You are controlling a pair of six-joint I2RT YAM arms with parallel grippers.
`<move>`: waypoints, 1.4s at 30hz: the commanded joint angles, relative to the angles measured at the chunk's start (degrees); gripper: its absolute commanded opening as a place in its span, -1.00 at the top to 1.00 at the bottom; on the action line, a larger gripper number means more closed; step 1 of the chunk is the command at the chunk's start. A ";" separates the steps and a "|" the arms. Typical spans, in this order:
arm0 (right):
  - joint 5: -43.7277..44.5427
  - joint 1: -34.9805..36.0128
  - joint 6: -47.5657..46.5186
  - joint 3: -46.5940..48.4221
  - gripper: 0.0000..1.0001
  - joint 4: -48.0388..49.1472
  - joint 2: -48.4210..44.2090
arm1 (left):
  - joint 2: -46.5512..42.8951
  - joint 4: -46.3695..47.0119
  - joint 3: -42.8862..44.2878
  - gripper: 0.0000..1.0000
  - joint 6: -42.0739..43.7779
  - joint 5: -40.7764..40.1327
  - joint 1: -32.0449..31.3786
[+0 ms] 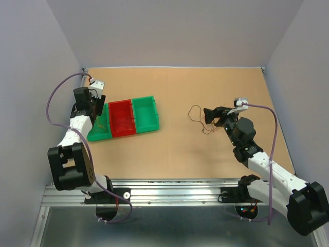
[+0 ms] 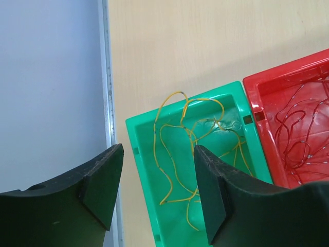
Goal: Untangle the cables
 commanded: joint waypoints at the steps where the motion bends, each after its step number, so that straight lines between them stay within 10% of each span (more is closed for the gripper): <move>1: -0.34 -0.19 -0.43 -0.87 -0.89 1.49 -0.10 | 2.52 2.02 0.25 -0.36 0.72 -0.88 0.33; 20: -0.17 -0.19 -0.61 -1.13 -0.89 1.58 -0.54 | 12.37 8.52 1.57 -0.27 -2.18 -3.87 0.24; 36: -0.52 -0.19 -0.34 -1.13 -0.89 1.49 -0.72 | 15.88 11.00 0.33 0.90 -4.21 -3.43 0.24; 42: -0.60 -0.19 -0.43 -1.05 -0.89 1.49 -0.54 | 15.80 8.17 -1.33 1.00 -3.94 -5.28 0.24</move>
